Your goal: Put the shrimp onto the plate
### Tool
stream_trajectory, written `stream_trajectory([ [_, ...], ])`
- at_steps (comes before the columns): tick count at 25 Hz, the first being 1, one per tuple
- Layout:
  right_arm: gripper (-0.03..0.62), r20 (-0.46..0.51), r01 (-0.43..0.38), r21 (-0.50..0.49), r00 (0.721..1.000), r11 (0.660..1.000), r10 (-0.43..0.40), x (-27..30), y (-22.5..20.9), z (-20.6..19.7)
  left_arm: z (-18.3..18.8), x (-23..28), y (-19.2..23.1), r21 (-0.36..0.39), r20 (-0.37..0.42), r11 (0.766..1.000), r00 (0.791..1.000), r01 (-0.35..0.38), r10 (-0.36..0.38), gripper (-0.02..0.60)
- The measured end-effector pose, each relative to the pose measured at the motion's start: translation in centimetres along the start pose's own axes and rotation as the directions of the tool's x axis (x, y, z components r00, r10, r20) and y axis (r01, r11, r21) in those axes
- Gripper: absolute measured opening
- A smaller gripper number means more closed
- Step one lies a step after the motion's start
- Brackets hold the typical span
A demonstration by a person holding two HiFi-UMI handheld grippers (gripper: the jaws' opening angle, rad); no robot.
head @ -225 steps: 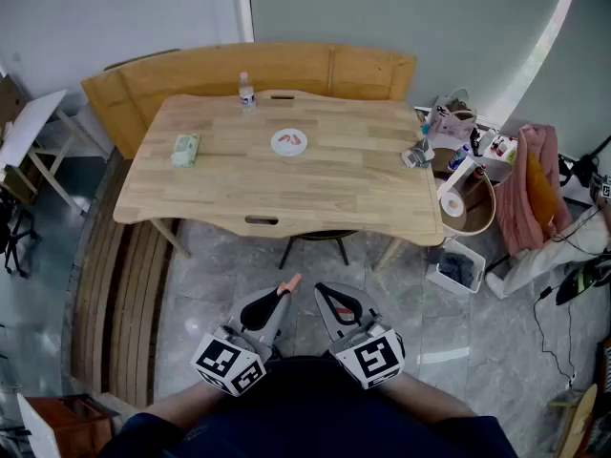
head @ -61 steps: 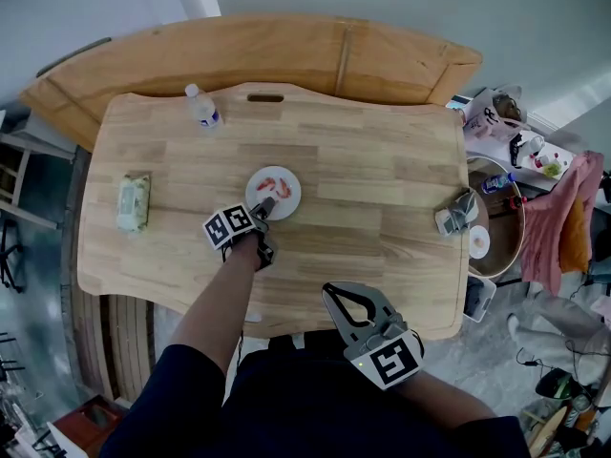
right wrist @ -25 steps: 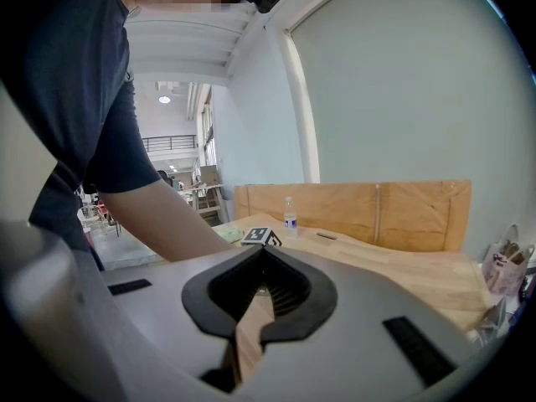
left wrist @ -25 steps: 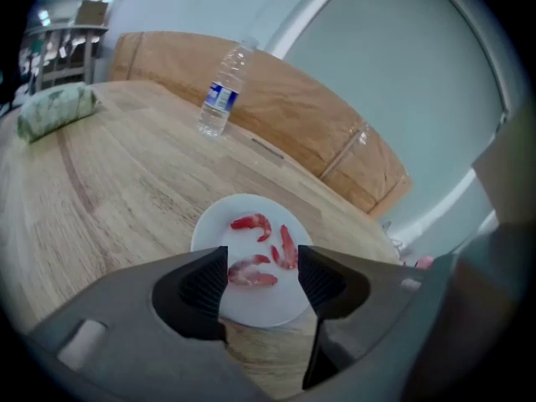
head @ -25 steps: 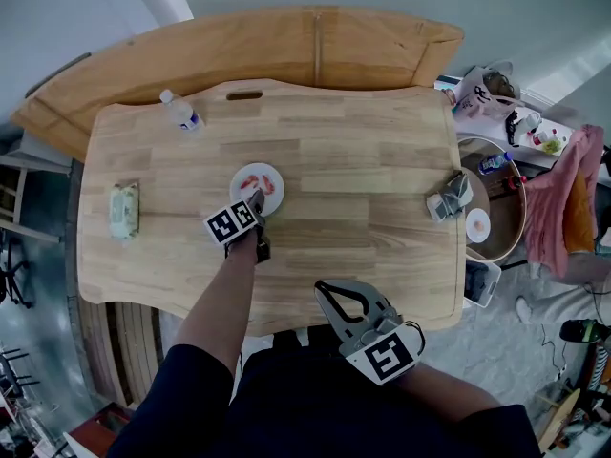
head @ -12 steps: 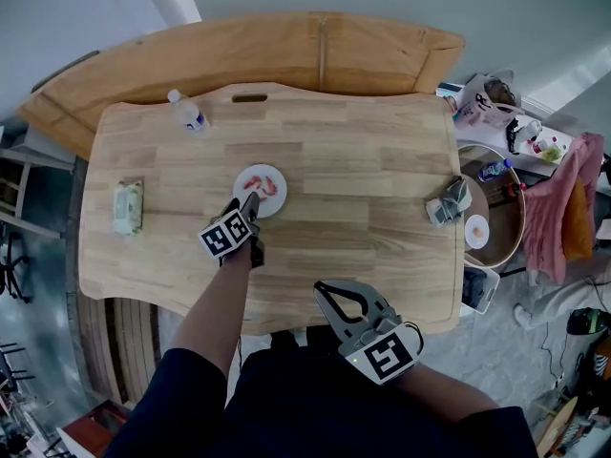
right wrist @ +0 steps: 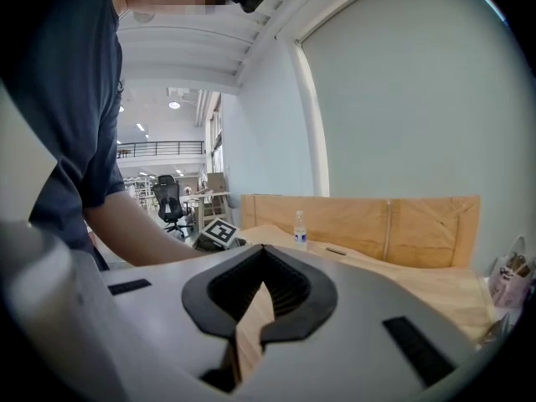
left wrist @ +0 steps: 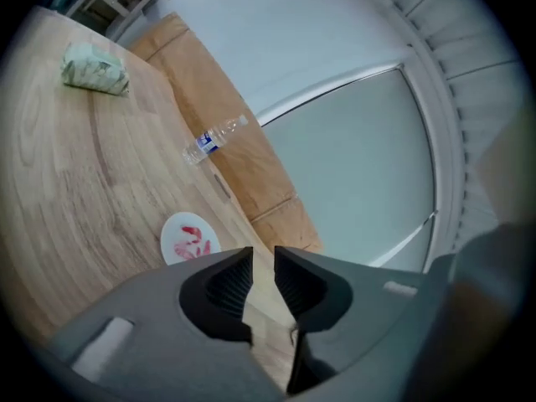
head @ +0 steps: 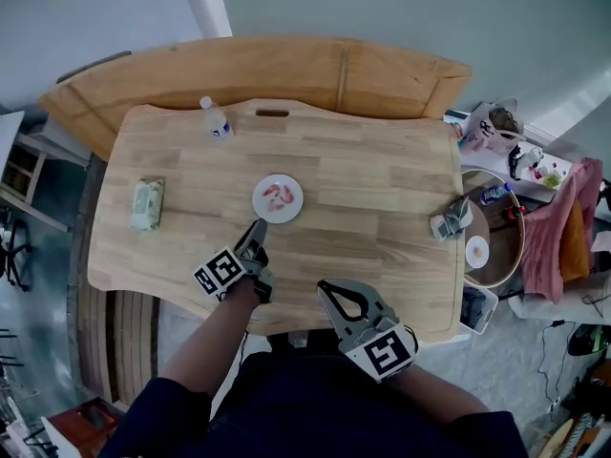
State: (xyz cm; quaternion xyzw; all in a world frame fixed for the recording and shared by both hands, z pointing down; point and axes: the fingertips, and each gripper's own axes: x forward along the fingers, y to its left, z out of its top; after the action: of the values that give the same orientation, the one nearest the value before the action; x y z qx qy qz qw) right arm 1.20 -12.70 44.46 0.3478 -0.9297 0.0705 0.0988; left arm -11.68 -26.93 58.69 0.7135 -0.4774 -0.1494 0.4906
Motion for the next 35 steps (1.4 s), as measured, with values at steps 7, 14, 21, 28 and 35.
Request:
stream_trajectory([
  [7, 0.009, 0.002, 0.021, -0.013, 1.000, 1.000, -0.021, -0.2, 2.6, 1.0, -0.8, -7.7, -5.1, -0.003, -0.050, 0.992, 0.991, 0.126, -0.126, 0.008],
  [14, 0.009, 0.032, 0.041, 0.009, 0.999, 0.999, -0.041, 0.4, 4.7, 3.0, -0.9, -13.3, -12.6, 0.276, -0.133, 0.927, 0.966, 0.252, -0.223, 0.006],
  [21, 0.009, 0.059, 0.055, 0.043, 0.997, 0.998, -0.058, 0.6, 6.8, 4.8, -1.3, -17.9, -19.1, 0.489, -0.191, 0.790, 0.929, 0.369, -0.316, 0.006],
  [28, 0.009, 0.069, 0.049, 0.017, 0.996, 0.999, -0.050, 0.5, 8.8, 5.2, -3.4, -20.7, -20.9, 0.662, -0.206, 0.650, 0.925, 0.373, -0.320, 0.006],
  [35, 0.009, 0.063, 0.050, -0.004, 0.997, 0.999, -0.049, 0.5, 9.4, 5.5, -4.1, -20.9, -21.2, 0.716, -0.236, 0.580, 0.916, 0.390, -0.325, 0.006],
])
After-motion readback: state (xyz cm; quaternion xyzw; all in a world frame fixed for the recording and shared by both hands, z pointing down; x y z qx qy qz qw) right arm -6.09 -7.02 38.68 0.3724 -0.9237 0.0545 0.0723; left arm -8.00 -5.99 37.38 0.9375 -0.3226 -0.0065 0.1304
